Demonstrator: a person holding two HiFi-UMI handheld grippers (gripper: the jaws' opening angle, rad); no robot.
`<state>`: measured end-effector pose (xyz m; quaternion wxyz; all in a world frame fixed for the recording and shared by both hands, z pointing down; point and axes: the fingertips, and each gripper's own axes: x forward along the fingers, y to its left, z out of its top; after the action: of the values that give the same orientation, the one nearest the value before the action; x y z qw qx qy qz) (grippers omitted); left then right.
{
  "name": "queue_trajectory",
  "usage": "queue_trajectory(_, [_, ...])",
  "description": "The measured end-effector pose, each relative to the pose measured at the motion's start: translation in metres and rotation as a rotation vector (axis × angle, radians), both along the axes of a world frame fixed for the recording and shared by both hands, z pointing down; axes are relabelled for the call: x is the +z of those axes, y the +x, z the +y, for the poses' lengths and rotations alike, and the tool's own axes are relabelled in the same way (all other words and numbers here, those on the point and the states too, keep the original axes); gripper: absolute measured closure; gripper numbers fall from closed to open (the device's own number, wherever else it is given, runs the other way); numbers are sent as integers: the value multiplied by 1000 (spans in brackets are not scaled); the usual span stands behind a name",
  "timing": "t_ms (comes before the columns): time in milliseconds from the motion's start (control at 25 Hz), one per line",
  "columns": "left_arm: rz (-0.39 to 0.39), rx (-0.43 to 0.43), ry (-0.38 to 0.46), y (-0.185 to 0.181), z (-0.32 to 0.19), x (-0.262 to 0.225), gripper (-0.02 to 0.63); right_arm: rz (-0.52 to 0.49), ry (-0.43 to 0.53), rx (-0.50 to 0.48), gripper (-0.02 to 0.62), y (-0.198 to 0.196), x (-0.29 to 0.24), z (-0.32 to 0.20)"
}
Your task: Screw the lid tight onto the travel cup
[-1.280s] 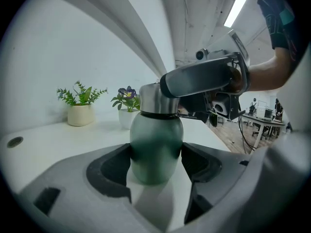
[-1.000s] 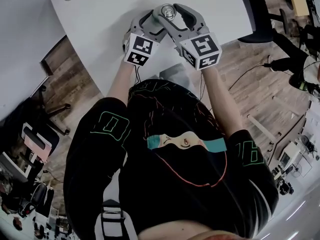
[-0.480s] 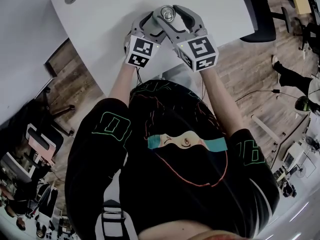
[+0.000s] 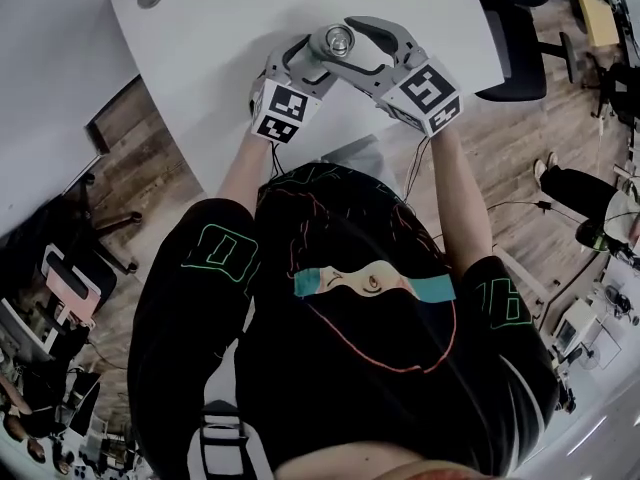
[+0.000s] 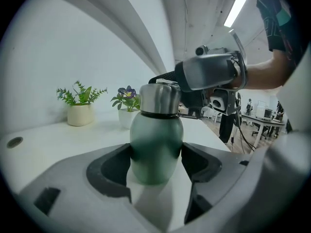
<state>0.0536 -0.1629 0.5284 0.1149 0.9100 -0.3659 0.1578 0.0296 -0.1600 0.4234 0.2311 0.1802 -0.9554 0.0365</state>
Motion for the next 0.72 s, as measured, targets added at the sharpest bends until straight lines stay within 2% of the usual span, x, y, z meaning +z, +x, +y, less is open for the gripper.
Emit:
queue_trajectory(120, [0,3,3,1,-1,0,268,57,8,-88,305,1,0,0])
queue_trajectory(400, [3,1,1,-1,1,1,268,73,-45,-188,344,0,3,-1])
queue_trajectory(560, [2,3,4,-3,0,2,268,46,-51,-161,347,-2,3,-3])
queue_trajectory(720, [1,3,5,-3,-1,1,268,9,-32,-60,347,-2,1,-5])
